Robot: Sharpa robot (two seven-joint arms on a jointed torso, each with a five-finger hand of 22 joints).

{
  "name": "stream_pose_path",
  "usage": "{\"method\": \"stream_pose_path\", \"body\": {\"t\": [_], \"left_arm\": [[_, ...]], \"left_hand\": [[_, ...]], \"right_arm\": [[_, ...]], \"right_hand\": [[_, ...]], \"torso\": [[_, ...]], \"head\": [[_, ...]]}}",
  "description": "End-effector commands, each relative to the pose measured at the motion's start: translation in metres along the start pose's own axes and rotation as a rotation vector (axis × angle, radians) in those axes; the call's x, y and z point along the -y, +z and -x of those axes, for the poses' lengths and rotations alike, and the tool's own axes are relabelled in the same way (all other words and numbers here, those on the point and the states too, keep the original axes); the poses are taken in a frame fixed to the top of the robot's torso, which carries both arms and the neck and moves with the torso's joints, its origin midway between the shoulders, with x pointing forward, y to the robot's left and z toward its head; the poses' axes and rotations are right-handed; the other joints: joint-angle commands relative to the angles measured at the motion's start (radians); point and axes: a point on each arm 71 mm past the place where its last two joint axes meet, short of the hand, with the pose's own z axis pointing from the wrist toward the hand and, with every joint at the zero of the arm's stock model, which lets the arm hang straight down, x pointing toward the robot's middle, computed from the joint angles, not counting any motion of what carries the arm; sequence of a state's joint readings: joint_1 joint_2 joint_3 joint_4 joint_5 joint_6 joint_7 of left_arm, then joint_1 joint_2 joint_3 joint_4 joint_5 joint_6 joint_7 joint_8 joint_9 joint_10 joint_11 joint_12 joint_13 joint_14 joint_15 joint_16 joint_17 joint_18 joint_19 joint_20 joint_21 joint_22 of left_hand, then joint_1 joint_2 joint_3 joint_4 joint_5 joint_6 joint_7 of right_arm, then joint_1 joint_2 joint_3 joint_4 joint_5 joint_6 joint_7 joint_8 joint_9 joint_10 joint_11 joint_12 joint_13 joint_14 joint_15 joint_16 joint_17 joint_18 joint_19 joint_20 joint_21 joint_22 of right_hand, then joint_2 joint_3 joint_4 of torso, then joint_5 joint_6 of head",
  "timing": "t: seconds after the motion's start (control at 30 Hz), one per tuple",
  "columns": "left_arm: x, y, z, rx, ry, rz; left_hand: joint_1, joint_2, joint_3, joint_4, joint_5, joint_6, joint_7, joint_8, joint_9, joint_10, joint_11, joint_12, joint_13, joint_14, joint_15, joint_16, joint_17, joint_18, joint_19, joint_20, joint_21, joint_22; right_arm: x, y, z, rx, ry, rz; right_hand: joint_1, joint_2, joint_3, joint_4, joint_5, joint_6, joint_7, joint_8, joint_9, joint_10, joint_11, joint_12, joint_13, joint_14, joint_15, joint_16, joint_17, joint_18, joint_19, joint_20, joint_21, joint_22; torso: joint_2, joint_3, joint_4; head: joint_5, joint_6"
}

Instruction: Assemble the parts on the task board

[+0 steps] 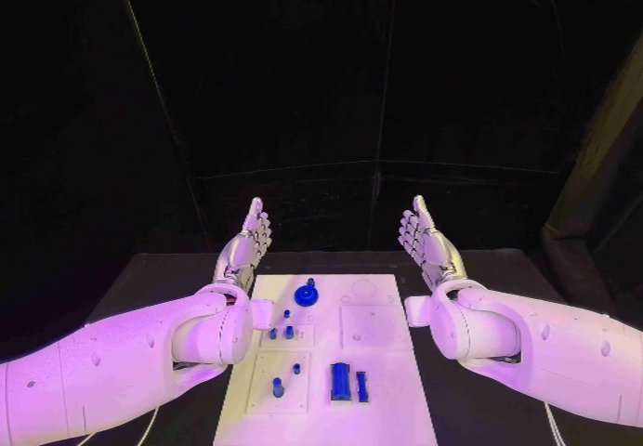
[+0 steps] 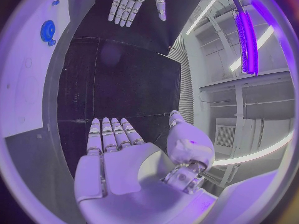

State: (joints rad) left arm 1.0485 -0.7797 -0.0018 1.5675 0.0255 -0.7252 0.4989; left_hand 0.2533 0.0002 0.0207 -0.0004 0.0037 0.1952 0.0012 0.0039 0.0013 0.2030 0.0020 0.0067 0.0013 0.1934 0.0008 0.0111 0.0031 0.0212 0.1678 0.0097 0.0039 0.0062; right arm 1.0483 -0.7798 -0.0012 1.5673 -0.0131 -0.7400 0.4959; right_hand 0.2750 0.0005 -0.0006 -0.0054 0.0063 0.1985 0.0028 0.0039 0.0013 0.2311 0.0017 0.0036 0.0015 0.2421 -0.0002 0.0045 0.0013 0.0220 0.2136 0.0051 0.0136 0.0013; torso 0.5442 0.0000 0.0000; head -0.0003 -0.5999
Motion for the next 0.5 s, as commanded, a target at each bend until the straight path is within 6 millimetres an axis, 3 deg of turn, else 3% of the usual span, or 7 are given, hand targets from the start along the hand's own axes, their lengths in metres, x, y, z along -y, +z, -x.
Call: {"method": "stream_pose_path", "body": {"t": [0.03,0.4,0.43,0.47,0.5], "left_arm": [[0.0043,0.0001,0.0015,0.029,0.036,-0.041],[0.0043,0.0001,0.0015,0.029,0.036,-0.041],[0.0043,0.0001,0.0015,0.029,0.036,-0.041],[0.0043,0.0001,0.0015,0.029,0.036,-0.041],[0.0043,0.0001,0.0015,0.029,0.036,-0.041]], "left_hand": [[-0.083,0.0,-0.021,0.0,-0.004,-0.065,-0.001,-0.004,-0.001,-0.066,-0.002,-0.007,-0.001,-0.064,-0.001,-0.011,-0.003,-0.021,-0.056,-0.01,-0.004,-0.006],[-0.144,0.0,-0.021,0.0,-0.004,-0.112,-0.001,-0.004,-0.001,-0.114,-0.002,-0.007,-0.001,-0.111,-0.001,-0.011,-0.003,-0.021,-0.095,-0.01,-0.004,-0.006],[-0.155,0.0,-0.021,0.0,-0.004,-0.121,-0.001,-0.004,-0.001,-0.125,-0.002,-0.007,-0.001,-0.12,-0.001,-0.011,-0.003,-0.021,-0.168,-0.01,-0.004,-0.006],[-0.172,0.0,-0.021,0.0,-0.004,-0.195,-0.001,-0.004,-0.001,-0.203,-0.002,-0.007,-0.001,-0.193,-0.001,-0.011,-0.003,-0.021,-0.168,-0.01,-0.004,-0.006],[-0.253,0.0,-0.021,0.0,-0.004,-0.195,-0.001,-0.004,-0.001,-0.203,-0.002,-0.007,-0.001,-0.193,-0.001,-0.011,-0.003,-0.021,-0.168,-0.01,-0.004,-0.006]], "right_arm": [[-0.0025,0.0,0.0015,0.029,-0.004,0.018],[-0.0025,0.0,0.0015,0.029,-0.004,0.018],[-0.0025,0.0,0.0015,0.029,-0.004,0.018],[-0.0025,0.0,0.0015,0.029,-0.004,0.018],[-0.0025,0.0,0.0015,0.029,-0.004,0.018]], "right_hand": [[-0.09,0.0,0.001,0.005,-0.006,-0.065,-0.003,-0.004,-0.001,-0.077,-0.002,-0.004,-0.002,-0.08,0.0,-0.004,-0.001,-0.022,-0.07,-0.005,-0.014,-0.001],[-0.157,0.0,0.001,0.005,-0.006,-0.112,-0.003,-0.004,-0.001,-0.133,-0.002,-0.004,-0.002,-0.139,0.0,-0.004,-0.001,-0.022,-0.122,-0.005,-0.014,-0.001],[-0.158,0.0,0.001,0.005,-0.006,-0.114,-0.003,-0.004,-0.001,-0.136,-0.002,-0.004,-0.002,-0.141,0.0,-0.004,-0.001,-0.022,-0.124,-0.005,-0.014,-0.001],[-0.172,0.0,0.001,0.005,-0.006,-0.124,-0.003,-0.004,-0.001,-0.147,-0.002,-0.004,-0.002,-0.154,0.0,-0.004,-0.001,-0.022,-0.134,-0.005,-0.014,-0.001],[-0.19,0.0,0.001,0.005,-0.006,-0.199,-0.003,-0.004,-0.001,-0.161,-0.002,-0.004,-0.002,-0.168,0.0,-0.004,-0.001,-0.022,-0.214,-0.005,-0.014,-0.001]], "torso": [[0.0,0.0,0.0],[0.0,0.0,0.0],[0.0,0.0,0.0],[0.0,0.0,0.0],[0.0,0.0,0.0]], "head": [[0.0,0.0],[0.0,0.0],[0.0,0.0],[0.0,0.0],[0.0,0.0]]}}
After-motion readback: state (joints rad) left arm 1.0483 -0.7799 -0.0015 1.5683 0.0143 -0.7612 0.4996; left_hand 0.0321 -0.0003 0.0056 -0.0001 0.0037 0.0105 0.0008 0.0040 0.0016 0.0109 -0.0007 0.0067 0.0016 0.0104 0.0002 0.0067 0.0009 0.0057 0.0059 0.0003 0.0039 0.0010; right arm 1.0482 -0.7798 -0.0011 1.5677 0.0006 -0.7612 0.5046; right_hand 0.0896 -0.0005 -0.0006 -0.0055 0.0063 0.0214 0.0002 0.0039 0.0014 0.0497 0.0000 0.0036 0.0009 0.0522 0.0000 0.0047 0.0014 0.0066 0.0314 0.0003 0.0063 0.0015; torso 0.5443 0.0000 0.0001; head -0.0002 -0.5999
